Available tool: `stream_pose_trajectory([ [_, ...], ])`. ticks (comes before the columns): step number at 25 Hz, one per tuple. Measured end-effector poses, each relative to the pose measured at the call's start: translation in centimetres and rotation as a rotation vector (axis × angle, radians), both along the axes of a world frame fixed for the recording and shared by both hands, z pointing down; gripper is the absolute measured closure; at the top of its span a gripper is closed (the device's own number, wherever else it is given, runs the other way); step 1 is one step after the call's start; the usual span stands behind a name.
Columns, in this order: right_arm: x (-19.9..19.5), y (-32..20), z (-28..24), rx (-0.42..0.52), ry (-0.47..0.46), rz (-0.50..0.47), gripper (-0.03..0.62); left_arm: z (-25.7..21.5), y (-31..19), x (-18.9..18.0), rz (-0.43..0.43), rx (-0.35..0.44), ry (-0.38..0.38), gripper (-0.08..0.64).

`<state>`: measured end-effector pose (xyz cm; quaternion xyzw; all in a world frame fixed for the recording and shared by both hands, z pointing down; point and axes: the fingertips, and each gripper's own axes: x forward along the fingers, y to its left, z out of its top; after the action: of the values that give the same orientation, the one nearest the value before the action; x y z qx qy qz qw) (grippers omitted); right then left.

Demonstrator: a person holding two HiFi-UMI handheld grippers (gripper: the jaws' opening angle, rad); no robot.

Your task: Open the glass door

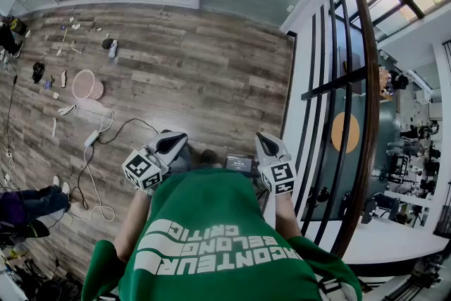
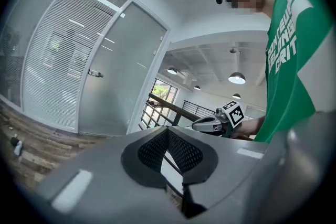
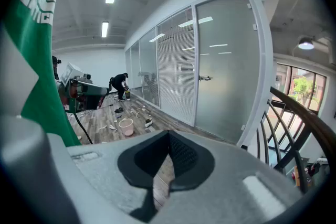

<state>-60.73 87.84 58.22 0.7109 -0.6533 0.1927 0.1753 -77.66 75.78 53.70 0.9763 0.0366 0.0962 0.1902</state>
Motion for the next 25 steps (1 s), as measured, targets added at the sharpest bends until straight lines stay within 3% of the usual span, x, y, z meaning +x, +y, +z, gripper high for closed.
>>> stream_pose_trajectory([
  [7, 0.0, 2.9, 0.0, 0.032, -0.019, 0.019, 0.6, -0.3, 2.5, 0.0, -0.008, 0.013, -0.026, 0.551],
  [14, 2.0, 5.6, 0.1, 0.052, -0.031, 0.108, 0.6, -0.7, 3.1, 1.7, 0.048, 0.027, -0.045, 0.551],
  [19, 3.7, 6.2, 0.3, 0.032, -0.014, 0.161, 0.6, -0.5, 2.6, 3.5, 0.071, -0.007, -0.005, 0.551],
  [25, 4.1, 4.4, 1.0, -0.025, 0.026, 0.154, 0.6, 0.6, 0.8, 6.6, 0.094, -0.047, 0.023, 0.551],
])
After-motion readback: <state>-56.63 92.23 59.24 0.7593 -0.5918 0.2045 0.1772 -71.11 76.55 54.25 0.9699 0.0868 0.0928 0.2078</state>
